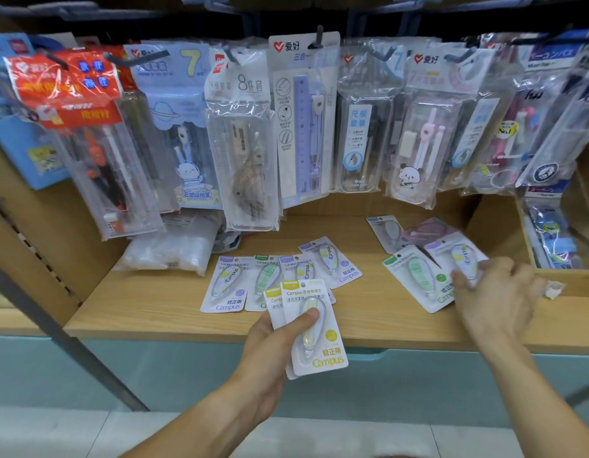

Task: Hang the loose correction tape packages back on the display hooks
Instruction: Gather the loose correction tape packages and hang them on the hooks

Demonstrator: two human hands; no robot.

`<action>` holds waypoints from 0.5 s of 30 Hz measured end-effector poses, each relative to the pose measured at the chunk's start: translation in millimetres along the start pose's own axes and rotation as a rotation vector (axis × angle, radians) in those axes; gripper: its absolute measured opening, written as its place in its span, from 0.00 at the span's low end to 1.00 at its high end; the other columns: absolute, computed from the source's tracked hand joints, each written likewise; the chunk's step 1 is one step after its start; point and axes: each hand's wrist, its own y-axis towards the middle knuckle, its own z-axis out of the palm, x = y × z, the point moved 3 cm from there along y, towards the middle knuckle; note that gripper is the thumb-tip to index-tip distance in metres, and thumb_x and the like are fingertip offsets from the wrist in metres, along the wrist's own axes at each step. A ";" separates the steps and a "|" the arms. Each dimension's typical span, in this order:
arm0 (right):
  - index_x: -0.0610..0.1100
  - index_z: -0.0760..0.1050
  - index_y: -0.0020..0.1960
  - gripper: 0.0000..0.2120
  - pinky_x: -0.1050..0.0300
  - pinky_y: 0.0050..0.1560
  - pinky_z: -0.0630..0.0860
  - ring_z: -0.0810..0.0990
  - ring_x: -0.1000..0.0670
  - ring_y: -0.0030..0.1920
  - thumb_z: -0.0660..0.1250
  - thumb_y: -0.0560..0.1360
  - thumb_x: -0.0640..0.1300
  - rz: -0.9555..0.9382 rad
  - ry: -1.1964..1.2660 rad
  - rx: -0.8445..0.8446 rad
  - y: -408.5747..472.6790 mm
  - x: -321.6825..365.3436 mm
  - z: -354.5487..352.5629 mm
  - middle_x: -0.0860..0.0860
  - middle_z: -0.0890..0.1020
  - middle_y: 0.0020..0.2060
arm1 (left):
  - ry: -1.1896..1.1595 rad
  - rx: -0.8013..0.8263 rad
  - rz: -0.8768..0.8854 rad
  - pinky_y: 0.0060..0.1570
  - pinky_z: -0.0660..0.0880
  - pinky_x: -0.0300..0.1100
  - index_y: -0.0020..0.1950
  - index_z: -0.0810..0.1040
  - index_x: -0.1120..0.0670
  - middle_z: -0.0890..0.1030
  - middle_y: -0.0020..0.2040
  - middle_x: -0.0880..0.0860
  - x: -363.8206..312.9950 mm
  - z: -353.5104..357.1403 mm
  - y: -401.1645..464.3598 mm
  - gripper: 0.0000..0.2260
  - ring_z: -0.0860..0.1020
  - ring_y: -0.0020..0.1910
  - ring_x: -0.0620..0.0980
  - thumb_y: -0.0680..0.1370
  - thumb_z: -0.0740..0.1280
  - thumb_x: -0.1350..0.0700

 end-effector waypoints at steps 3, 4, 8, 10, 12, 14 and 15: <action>0.33 0.72 0.62 0.23 0.37 0.62 0.70 0.71 0.29 0.60 0.77 0.74 0.43 0.037 0.125 -0.023 10.8 -6.6 -7.7 0.30 0.70 0.62 | 0.006 -0.023 0.001 0.62 0.81 0.61 0.63 0.84 0.53 0.88 0.56 0.53 0.0 0.0 0.9 0.16 0.87 0.55 0.56 0.76 0.77 0.56; 0.34 0.71 0.63 0.24 0.38 0.61 0.70 0.71 0.29 0.60 0.77 0.74 0.42 0.026 0.156 -0.017 12.8 -6.4 -10.0 0.30 0.69 0.63 | 0.008 -0.030 0.000 0.61 0.81 0.60 0.63 0.84 0.53 0.88 0.55 0.53 0.0 -0.2 1.1 0.15 0.87 0.54 0.56 0.76 0.77 0.56; 0.32 0.68 0.69 0.29 0.41 0.62 0.69 0.70 0.30 0.63 0.76 0.74 0.40 0.101 0.241 -0.017 17.3 -1.9 -23.7 0.30 0.67 0.67 | 0.010 -0.034 0.004 0.57 0.82 0.57 0.63 0.84 0.52 0.88 0.55 0.53 -0.5 -0.9 1.6 0.15 0.87 0.54 0.56 0.76 0.77 0.55; 0.33 0.71 0.68 0.28 0.42 0.62 0.71 0.70 0.32 0.65 0.76 0.74 0.43 0.145 0.303 0.055 13.9 8.4 -26.1 0.32 0.72 0.62 | 0.003 -0.039 0.009 0.56 0.83 0.56 0.63 0.84 0.52 0.89 0.54 0.53 -1.5 -1.8 2.5 0.15 0.88 0.53 0.56 0.76 0.77 0.55; 0.36 0.79 0.56 0.17 0.46 0.54 0.73 0.75 0.37 0.58 0.75 0.75 0.47 0.142 0.414 0.263 -1.2 36.7 -16.8 0.41 0.79 0.45 | -0.002 -0.046 0.016 0.54 0.84 0.54 0.62 0.84 0.53 0.89 0.54 0.53 -3.0 -2.1 3.5 0.15 0.88 0.53 0.56 0.76 0.77 0.56; 0.41 0.81 0.49 0.18 0.49 0.49 0.74 0.78 0.39 0.50 0.74 0.72 0.56 0.133 0.468 0.496 -22.0 68.8 2.9 0.43 0.80 0.44 | -0.003 -0.060 0.024 0.54 0.83 0.54 0.61 0.85 0.53 0.89 0.54 0.53 -4.1 -1.7 4.3 0.14 0.88 0.52 0.56 0.76 0.77 0.56; 0.42 0.80 0.51 0.21 0.50 0.49 0.75 0.78 0.40 0.47 0.73 0.71 0.60 0.141 0.473 0.581 -30.5 86.0 16.9 0.43 0.79 0.51 | -0.001 -0.071 0.029 0.55 0.82 0.56 0.61 0.85 0.53 0.89 0.53 0.53 -4.6 -1.6 4.1 0.14 0.88 0.52 0.55 0.76 0.77 0.56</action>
